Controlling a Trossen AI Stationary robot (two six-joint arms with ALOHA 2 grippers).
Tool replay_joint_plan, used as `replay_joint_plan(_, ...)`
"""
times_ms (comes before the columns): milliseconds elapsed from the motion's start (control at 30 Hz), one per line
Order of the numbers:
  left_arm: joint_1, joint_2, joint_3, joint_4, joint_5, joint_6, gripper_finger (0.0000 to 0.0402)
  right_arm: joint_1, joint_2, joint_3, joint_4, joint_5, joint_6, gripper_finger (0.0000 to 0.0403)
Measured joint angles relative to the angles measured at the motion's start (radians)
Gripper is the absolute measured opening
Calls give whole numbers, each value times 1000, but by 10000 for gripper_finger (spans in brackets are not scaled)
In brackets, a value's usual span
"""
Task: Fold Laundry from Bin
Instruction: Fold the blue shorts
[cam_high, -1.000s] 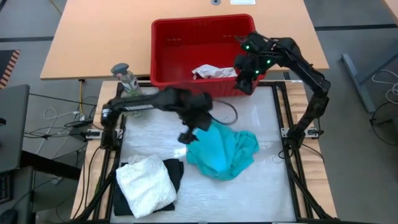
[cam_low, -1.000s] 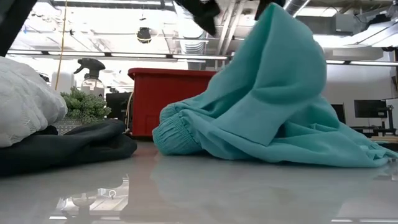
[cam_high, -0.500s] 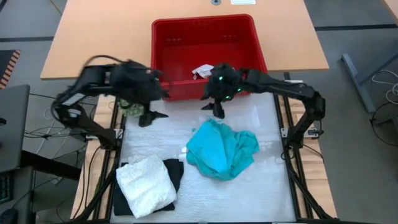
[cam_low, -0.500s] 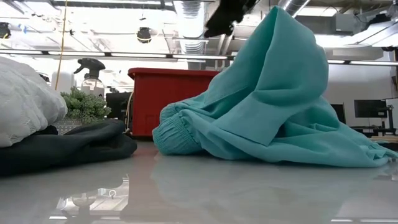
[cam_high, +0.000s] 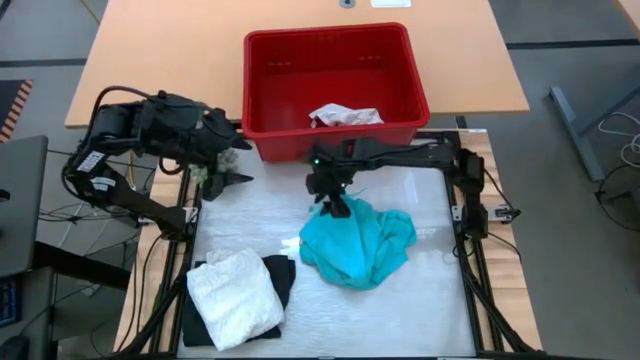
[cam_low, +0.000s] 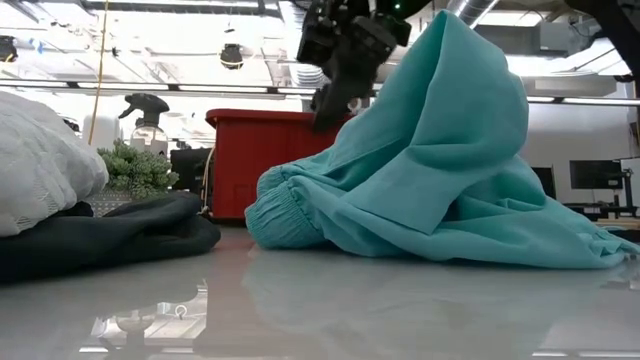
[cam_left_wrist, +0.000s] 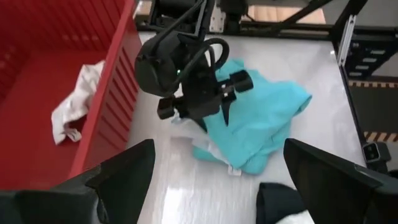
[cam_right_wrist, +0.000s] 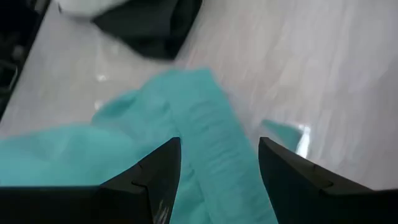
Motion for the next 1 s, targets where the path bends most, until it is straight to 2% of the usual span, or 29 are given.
replay_joint_plan(133,0,16,-16,-18,-4,-5,345,-1,18,2,-62,9,-55,238)
replay_joint_plan(500,0,39,-22,-31,-8,-9,345,-41,36,13,-34,21,-68,238)
replay_joint_plan(767,0,38,-21,-31,-7,-37,345,-37,97,14,-142,25,-118,227)
replay_joint_plan(900,0,37,-21,-32,-7,-42,345,-25,102,48,-257,40,-150,179)
replay_joint_plan(1000,0,37,-21,-32,-11,-42,345,-16,91,86,-310,48,-171,102)
